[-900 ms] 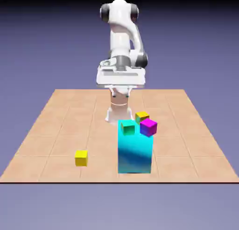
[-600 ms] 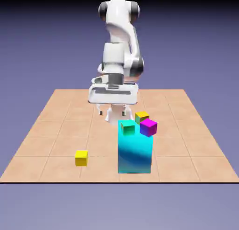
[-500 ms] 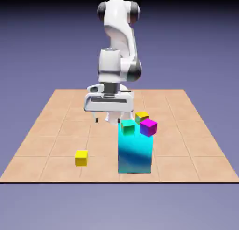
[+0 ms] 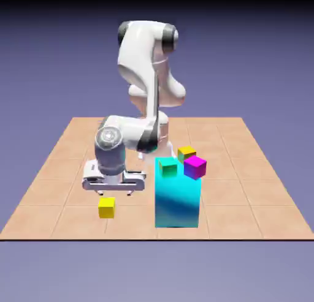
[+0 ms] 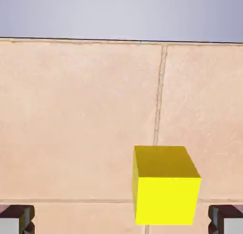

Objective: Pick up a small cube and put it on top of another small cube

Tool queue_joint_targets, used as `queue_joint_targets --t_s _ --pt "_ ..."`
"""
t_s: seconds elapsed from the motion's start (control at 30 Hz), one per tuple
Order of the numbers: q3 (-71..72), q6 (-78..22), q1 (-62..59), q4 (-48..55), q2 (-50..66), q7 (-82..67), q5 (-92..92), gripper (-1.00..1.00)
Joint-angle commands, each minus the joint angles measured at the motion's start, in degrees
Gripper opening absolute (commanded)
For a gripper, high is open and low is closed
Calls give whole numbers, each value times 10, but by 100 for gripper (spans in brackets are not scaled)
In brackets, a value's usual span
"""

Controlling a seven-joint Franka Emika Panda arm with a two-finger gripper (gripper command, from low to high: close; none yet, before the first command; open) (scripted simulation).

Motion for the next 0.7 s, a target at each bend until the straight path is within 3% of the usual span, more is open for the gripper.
queue_joint_targets --t_s 0.0,0.17,0.33,0.37,0.53,0.67 --pt "-3 -23 -3 17 21 -4 -2 0" --pt "-13 -116 -16 86 106 -18 -12 0" --pt "-15 -25 -23 21 131 -12 -16 0" --pt "-15 -25 -23 21 131 -12 -16 -100" --pt "-10 -109 -9 81 106 -20 -15 -100" --pt "67 -74 5 111 99 -32 -55 -100"
